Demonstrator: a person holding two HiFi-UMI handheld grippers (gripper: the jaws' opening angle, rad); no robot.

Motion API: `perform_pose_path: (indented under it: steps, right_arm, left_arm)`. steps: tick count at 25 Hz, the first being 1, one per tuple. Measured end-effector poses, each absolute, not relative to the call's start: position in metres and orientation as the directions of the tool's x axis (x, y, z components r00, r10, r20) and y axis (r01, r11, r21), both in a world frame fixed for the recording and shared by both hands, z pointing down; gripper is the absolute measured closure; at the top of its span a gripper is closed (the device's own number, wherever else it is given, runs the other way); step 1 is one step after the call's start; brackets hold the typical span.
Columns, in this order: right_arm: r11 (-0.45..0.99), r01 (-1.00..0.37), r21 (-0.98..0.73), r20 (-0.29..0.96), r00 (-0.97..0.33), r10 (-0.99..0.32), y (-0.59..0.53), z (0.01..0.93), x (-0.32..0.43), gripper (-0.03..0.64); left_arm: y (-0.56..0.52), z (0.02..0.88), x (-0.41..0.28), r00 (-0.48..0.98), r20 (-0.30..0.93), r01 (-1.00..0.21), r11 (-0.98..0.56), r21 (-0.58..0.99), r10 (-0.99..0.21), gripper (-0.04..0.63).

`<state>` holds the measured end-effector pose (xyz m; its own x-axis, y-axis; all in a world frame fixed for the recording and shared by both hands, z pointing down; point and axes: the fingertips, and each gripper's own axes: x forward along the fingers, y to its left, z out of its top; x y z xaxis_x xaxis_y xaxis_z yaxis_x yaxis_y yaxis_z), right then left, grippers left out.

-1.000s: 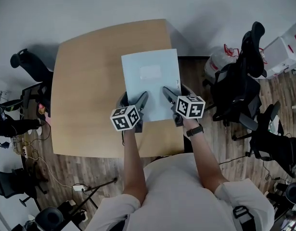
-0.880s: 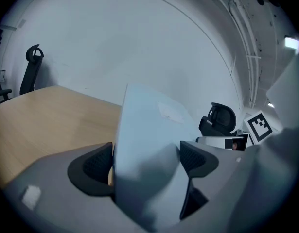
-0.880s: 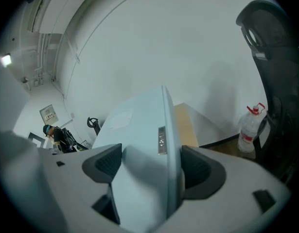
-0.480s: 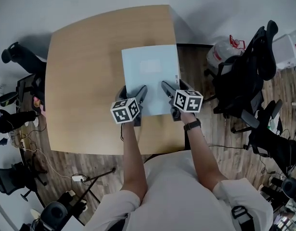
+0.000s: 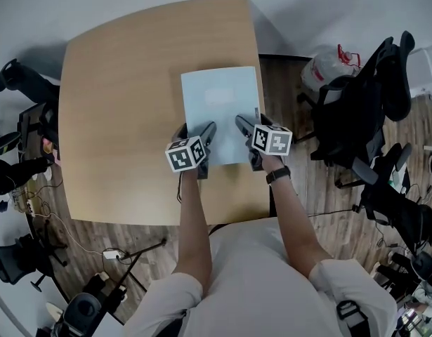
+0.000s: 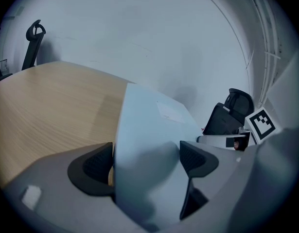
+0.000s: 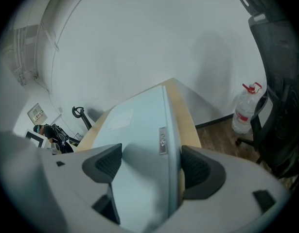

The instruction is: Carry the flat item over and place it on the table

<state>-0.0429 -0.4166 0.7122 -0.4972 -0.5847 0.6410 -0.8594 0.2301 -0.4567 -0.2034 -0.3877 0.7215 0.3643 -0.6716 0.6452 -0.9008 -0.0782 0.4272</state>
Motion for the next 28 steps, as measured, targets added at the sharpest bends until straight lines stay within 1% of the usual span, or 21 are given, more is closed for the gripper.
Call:
perform_pose_path:
  steps: [5, 10, 18, 21, 23, 26, 28]
  right_arm:
    - [0.197, -0.858, -0.475, 0.664, -0.496, -0.56, -0.415, 0.728, -0.041, 0.273]
    - [0.165, -0.875, -0.456, 0.703, -0.467, -0.537, -0.416, 0.741, -0.037, 0.273]
    - [0.16, -0.882, -0.444, 0.712, -0.456, -0.534, -0.416, 0.742, -0.037, 0.273]
    - [0.151, -0.86, -0.487, 0.686, -0.484, -0.542, -0.416, 0.74, -0.033, 0.273]
    - [0.158, -0.851, -0.501, 0.654, -0.492, -0.575, -0.414, 0.731, -0.025, 0.273]
    - [0.227, -0.845, -0.485, 0.581, -0.505, -0.638, -0.414, 0.7, -0.02, 0.275]
    - [0.272, -0.839, -0.47, 0.535, -0.517, -0.668, -0.413, 0.676, -0.021, 0.275]
  left_arm:
    - [-0.388, 0.736, -0.201, 0.362, 0.683, -0.906, -0.068, 0.418, -0.634, 0.158]
    - [-0.391, 0.743, -0.201, 0.351, 0.72, -0.915, -0.056, 0.399, -0.598, 0.158]
    - [-0.392, 0.744, -0.201, 0.342, 0.726, -0.92, -0.057, 0.387, -0.597, 0.155]
    - [-0.392, 0.734, -0.201, 0.33, 0.688, -0.925, -0.075, 0.373, -0.646, 0.155]
    - [-0.389, 0.722, -0.202, 0.339, 0.653, -0.916, -0.077, 0.395, -0.677, 0.155]
    - [-0.381, 0.697, -0.209, 0.34, 0.61, -0.901, -0.063, 0.428, -0.716, 0.155]
    - [-0.375, 0.68, -0.213, 0.323, 0.587, -0.909, -0.07, 0.411, -0.743, 0.155]
